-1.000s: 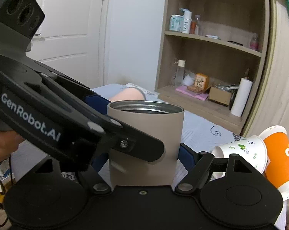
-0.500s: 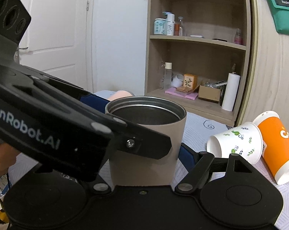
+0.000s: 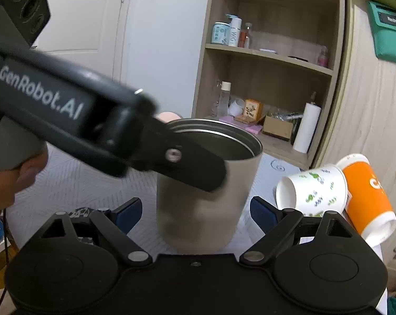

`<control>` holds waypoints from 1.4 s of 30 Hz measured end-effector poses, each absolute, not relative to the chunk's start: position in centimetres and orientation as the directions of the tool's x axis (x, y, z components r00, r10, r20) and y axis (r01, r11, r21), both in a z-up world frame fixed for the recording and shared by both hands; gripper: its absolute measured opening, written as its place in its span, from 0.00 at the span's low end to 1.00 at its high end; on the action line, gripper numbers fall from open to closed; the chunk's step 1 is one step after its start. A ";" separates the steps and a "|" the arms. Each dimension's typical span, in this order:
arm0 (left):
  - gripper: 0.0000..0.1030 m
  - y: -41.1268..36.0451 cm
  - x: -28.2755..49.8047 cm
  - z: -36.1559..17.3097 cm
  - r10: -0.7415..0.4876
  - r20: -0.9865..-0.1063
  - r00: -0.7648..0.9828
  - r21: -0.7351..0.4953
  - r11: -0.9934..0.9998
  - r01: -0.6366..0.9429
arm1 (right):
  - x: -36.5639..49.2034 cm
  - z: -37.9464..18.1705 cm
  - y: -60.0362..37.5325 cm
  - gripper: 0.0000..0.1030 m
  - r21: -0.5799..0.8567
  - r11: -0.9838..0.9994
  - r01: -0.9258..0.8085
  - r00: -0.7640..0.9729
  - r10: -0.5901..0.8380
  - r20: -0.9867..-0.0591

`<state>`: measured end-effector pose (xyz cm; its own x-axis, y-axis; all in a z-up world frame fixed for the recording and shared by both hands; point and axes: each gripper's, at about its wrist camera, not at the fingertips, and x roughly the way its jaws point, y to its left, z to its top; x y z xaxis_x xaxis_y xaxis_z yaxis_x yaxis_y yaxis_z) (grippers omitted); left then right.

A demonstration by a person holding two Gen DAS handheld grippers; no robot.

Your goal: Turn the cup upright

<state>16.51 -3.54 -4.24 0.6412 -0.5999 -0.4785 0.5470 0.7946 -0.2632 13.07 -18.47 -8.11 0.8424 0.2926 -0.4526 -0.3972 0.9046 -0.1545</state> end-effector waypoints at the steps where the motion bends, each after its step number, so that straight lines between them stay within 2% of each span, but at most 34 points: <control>1: 0.89 -3.4 16.2 -4.2 -0.591 -0.484 0.646 -0.258 0.801 0.540 | 12.9 -8.1 -18.7 0.90 -0.144 0.909 -0.391 0.843 0.291 -0.453; 3: 0.90 -3.0 15.6 -3.9 -0.579 -0.496 0.647 -0.259 0.810 0.526 | 12.5 -7.9 -19.1 0.90 -0.116 0.920 -0.375 0.841 0.285 -0.461; 7: 0.98 -2.2 13.9 -3.0 -0.545 -0.515 0.661 -0.246 0.833 0.495 | 11.1 -7.0 -19.8 0.90 -0.086 0.934 -0.347 0.847 0.273 -0.455; 15: 1.00 -0.6 11.2 -0.6 -0.400 -0.577 0.712 -0.167 0.911 0.376 | 7.5 -4.1 -19.6 0.90 -0.114 0.962 -0.248 0.871 0.169 -0.462; 20: 1.00 -0.7 9.3 0.6 -0.245 -0.617 0.748 -0.035 0.958 0.285 | 6.0 -1.8 -19.5 0.93 -0.116 0.976 -0.186 0.876 0.112 -0.469; 25: 1.00 -0.6 8.1 1.4 -0.186 -0.652 0.735 0.012 0.967 0.256 | 4.4 -0.2 -19.8 0.93 -0.091 0.986 -0.141 0.879 0.082 -0.469; 34: 1.00 1.1 5.9 2.6 -0.111 -0.615 0.780 0.020 0.987 0.157 | 2.8 1.6 -18.9 0.93 -0.118 0.988 -0.101 0.885 0.035 -0.464; 42: 1.00 1.9 4.3 4.2 -0.090 -0.586 0.806 0.031 0.991 0.132 | 2.7 2.8 -19.1 1.00 -0.083 0.995 -0.049 0.864 0.000 -0.504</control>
<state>4.34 1.86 4.23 0.8055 -0.0896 -0.5857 0.1324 0.9907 0.0305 2.75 -19.12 2.80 0.8638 0.0001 -0.5039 -0.0487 0.9953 -0.0834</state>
